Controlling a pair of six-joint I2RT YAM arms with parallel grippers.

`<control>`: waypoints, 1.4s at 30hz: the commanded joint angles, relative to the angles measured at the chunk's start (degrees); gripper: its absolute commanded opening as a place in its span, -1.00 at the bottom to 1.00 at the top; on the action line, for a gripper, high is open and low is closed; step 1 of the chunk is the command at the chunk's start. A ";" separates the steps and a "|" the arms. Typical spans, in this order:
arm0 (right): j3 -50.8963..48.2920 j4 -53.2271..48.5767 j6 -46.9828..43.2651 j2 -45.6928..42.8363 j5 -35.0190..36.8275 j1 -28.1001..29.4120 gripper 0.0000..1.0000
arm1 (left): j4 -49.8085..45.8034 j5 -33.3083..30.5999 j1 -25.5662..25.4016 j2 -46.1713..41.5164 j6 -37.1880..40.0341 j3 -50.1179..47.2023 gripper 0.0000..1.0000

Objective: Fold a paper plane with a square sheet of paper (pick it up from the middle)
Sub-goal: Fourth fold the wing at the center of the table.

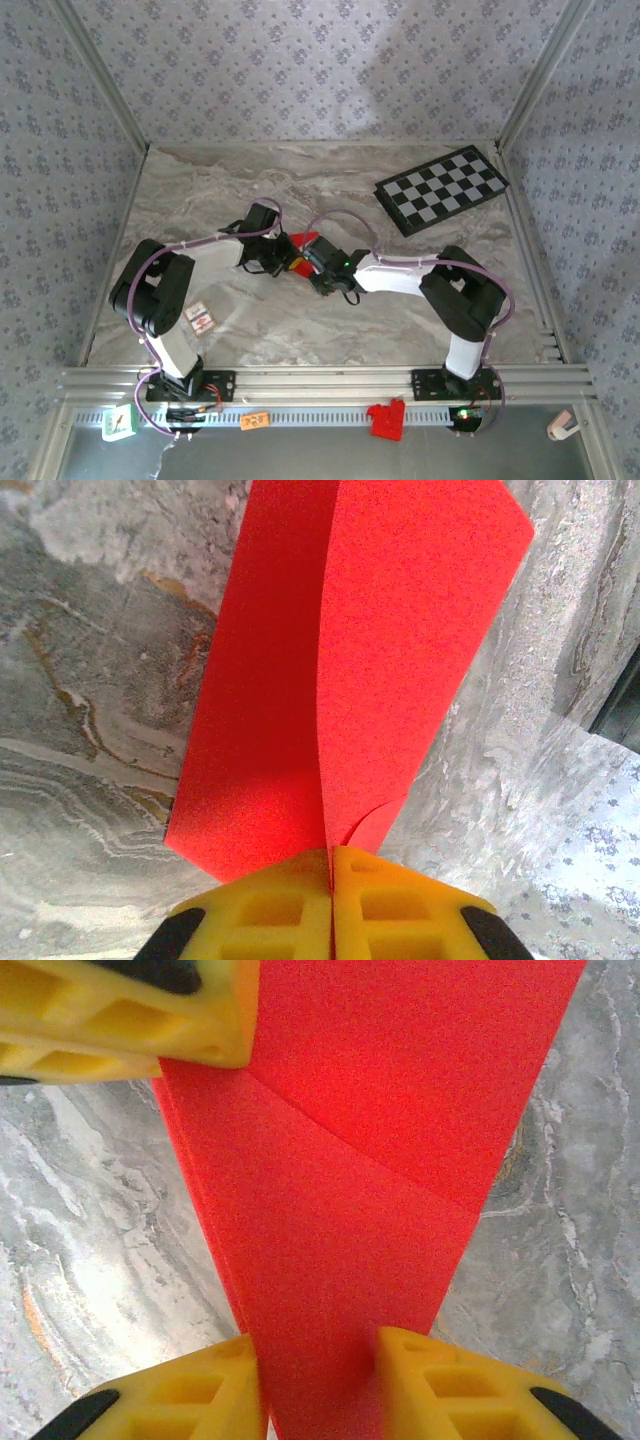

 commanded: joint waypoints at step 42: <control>-8.45 12.22 3.01 -2.03 -22.94 -9.62 -0.78 | 12.54 0.90 1.11 -3.46 -4.21 -9.11 -0.67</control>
